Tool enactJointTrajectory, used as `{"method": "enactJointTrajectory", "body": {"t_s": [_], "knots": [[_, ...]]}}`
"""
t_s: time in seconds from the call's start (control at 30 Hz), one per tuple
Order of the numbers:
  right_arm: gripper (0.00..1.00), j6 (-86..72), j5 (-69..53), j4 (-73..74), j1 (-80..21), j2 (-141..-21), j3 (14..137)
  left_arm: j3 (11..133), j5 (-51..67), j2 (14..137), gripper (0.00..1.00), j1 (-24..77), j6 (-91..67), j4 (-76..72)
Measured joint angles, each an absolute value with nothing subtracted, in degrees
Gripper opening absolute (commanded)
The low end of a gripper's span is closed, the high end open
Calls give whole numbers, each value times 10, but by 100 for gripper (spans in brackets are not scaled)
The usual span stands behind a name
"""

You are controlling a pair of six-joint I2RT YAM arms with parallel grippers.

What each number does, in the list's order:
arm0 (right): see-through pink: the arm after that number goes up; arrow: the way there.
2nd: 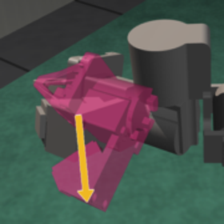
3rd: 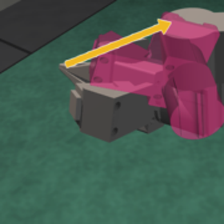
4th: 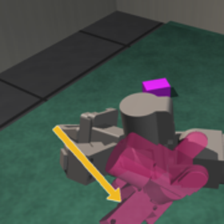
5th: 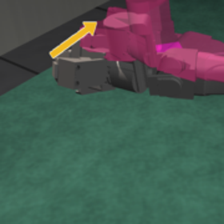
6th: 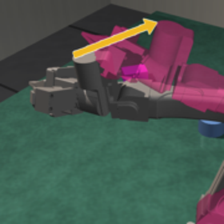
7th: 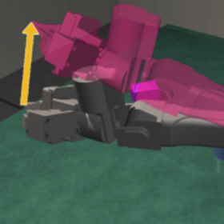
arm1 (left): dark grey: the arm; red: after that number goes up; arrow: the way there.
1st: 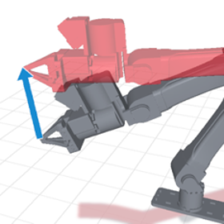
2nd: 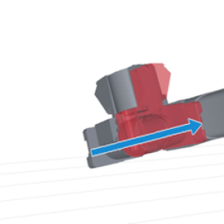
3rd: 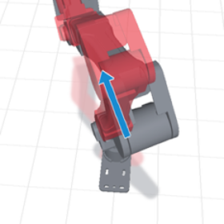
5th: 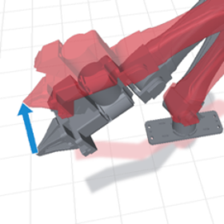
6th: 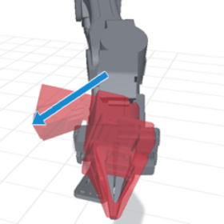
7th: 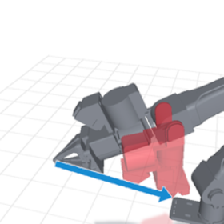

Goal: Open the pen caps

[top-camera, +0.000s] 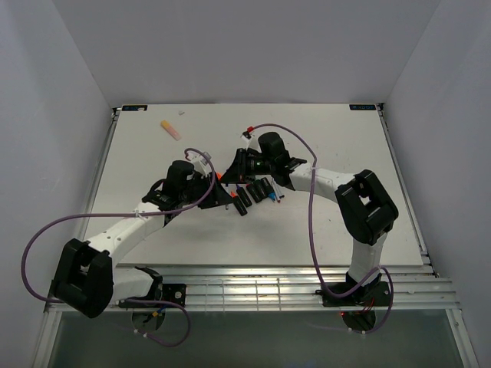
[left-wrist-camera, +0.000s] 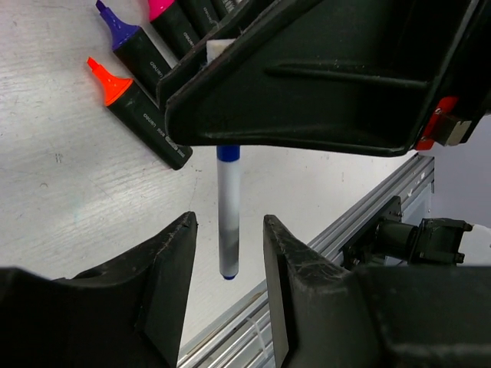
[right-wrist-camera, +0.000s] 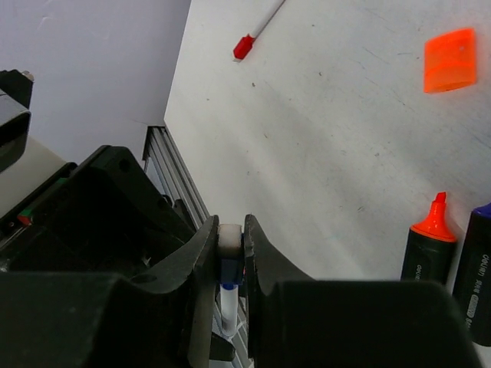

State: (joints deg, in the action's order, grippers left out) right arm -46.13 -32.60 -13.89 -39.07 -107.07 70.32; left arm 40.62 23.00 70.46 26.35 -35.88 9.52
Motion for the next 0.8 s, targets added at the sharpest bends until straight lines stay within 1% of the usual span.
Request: {"method": "enactJointTrajectory", "body": {"t_s": [0.03, 0.1, 0.17, 0.2, 0.33, 0.4, 0.53, 0.67, 0.8], "knots": [[8, -465, -330, -145, -391, -1070, 703, 406, 234, 706, 50, 263, -360, 91], [8, -474, -335, -158, -391, -1070, 700, 406, 239, 707, 44, 263, -362, 84], [8, -480, -339, -168, -391, -1069, 695, 406, 244, 708, 37, 263, -363, 81], [8, -482, -340, -170, -391, -1069, 694, 406, 246, 708, 30, 263, -364, 79], [8, -489, -345, -175, -391, -1069, 691, 402, 249, 708, 16, 263, -368, 74], [8, -488, -343, -170, -391, -1069, 691, 401, 248, 708, 13, 263, -369, 72], [8, -485, -336, -163, -392, -1068, 691, 397, 246, 708, 0, 263, -371, 73], [8, -479, -328, -157, -394, -1069, 693, 397, 240, 710, 0, 263, -371, 75], [8, -456, -298, -111, -402, -1069, 711, 399, 228, 717, 0, 264, -375, 81]]}}
